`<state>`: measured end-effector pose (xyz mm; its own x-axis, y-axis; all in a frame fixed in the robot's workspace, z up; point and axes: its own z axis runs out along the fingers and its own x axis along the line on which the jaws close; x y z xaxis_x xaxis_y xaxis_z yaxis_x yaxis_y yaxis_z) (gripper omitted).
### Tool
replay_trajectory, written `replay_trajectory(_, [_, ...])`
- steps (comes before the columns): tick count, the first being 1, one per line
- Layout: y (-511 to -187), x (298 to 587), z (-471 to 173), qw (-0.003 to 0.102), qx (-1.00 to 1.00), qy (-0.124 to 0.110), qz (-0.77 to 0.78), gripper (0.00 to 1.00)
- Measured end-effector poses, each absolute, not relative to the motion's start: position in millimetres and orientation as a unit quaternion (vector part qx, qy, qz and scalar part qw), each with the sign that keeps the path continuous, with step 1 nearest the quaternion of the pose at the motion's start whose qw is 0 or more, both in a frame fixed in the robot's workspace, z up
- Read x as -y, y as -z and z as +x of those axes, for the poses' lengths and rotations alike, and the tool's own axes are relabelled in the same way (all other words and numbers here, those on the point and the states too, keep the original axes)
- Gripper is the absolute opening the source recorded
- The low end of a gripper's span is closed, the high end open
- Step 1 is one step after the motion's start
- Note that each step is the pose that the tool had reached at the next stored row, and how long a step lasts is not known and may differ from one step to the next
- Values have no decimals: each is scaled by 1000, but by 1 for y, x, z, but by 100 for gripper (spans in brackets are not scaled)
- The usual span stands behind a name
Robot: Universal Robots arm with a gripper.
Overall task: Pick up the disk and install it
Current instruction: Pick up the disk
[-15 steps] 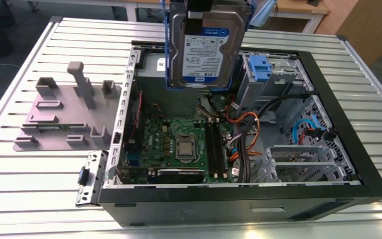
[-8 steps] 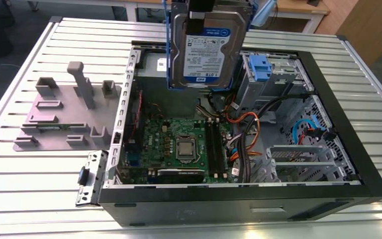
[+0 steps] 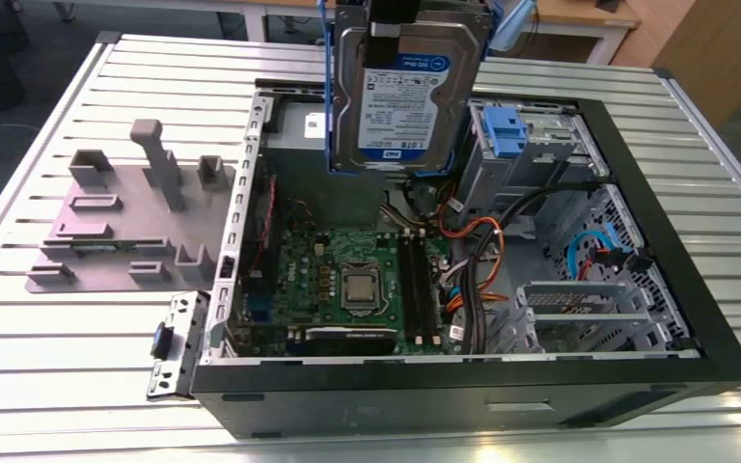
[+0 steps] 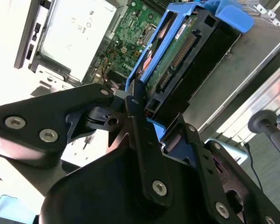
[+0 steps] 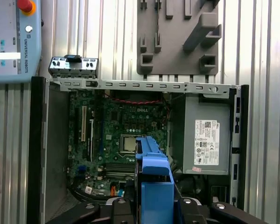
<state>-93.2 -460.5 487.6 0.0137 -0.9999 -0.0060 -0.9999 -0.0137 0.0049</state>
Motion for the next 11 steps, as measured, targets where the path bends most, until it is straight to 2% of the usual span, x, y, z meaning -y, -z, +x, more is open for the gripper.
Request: replay_trajectory(11, [-487, 460, -90, 0, -702, -4, -712, 36])
